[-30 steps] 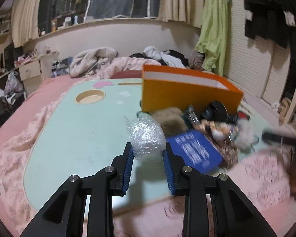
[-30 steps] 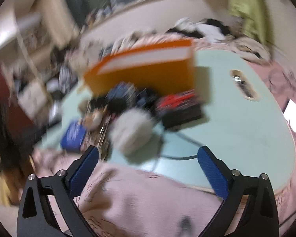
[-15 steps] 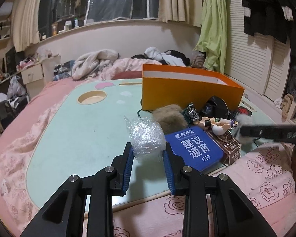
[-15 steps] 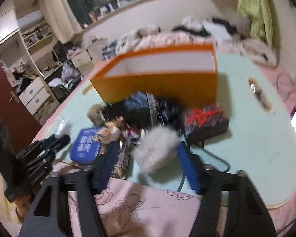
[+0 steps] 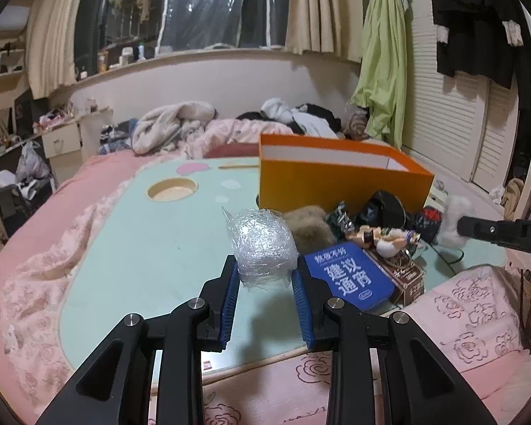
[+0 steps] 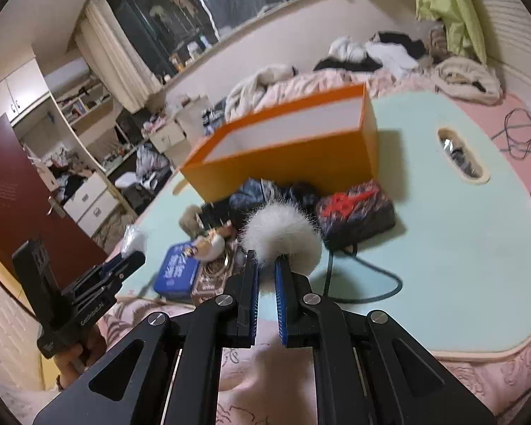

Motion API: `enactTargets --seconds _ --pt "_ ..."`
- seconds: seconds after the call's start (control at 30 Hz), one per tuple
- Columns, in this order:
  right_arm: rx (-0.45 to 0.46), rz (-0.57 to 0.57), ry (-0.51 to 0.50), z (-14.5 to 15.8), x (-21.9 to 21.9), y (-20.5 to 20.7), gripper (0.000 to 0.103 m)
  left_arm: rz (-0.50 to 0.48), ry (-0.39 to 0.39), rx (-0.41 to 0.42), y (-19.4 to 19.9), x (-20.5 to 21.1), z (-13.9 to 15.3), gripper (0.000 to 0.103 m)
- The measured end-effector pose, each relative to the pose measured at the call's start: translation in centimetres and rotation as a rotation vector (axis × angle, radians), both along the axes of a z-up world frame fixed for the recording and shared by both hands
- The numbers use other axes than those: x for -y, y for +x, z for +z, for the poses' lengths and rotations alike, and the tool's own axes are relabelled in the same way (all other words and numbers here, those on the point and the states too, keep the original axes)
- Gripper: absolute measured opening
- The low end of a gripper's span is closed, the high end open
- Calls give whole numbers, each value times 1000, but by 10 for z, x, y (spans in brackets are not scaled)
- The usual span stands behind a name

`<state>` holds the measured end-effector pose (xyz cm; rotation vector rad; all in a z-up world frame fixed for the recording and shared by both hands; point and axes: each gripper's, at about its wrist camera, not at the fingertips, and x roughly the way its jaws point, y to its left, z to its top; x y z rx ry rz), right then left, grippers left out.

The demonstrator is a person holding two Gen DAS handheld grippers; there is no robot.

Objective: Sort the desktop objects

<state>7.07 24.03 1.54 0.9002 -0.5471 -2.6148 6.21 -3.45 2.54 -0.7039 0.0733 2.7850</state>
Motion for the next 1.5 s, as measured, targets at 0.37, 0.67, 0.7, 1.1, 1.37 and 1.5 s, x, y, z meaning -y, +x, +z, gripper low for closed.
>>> enactTargets --seconds 0.37,0.67,0.7,1.1,1.37,1.5 --pt "-151 18 32 59 14 -33 9 -111 135 2 -66 -38 75 28" --pt "46 -88 119 39 13 -139 38 -56 74 255 -168 -89 45 84" --pt "102 -98 138 28 12 -146 43 -65 80 260 -168 -89 41 83" --pt "-74 -192 247 51 18 -92 60 -61 93 60 -102 -50 78 93" --pt "-119 -125 417 33 40 -19 77 -59 100 183 -42 2 25 97" --pt "64 -89 453 1 38 -19 77 -18 82 253 -40 5 -8 97"
